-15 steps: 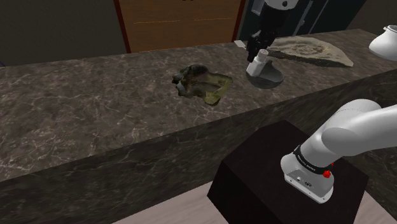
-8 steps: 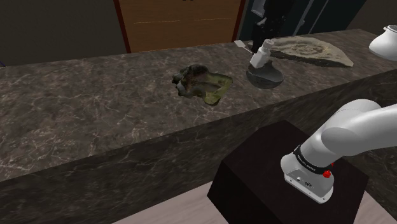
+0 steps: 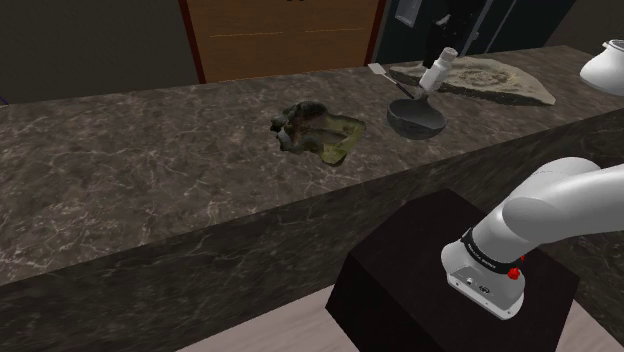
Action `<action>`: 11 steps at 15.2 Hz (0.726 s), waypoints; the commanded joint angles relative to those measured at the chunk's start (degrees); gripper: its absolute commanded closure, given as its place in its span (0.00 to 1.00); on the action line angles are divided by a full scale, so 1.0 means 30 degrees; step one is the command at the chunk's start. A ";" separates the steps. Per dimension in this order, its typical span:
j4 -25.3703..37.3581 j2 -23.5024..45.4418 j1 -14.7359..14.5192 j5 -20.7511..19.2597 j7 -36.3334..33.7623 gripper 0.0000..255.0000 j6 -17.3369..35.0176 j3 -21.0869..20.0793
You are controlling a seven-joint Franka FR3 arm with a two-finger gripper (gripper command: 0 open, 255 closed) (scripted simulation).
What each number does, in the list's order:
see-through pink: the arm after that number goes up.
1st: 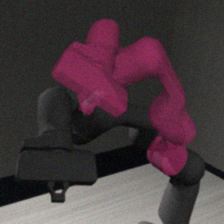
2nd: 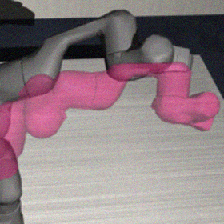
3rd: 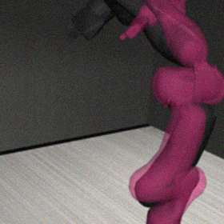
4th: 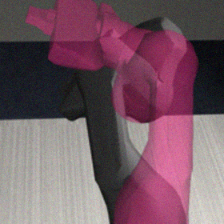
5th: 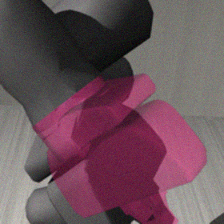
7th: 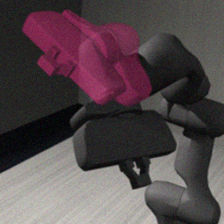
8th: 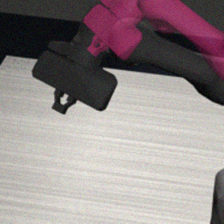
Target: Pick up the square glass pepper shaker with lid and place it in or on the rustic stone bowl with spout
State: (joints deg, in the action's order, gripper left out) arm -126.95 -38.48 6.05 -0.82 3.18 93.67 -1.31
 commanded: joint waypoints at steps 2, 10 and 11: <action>0.0448 0.0298 0.0385 -0.0586 0.1327 1.00 -0.0110 0.1125; -0.1550 -0.0043 0.0508 -0.0788 0.1633 1.00 0.1560 0.1476; -0.1841 -0.0092 0.0511 -0.0796 0.1626 1.00 0.1803 0.1483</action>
State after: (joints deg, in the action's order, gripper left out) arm -131.59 -38.68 7.59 -3.20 8.10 98.25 3.14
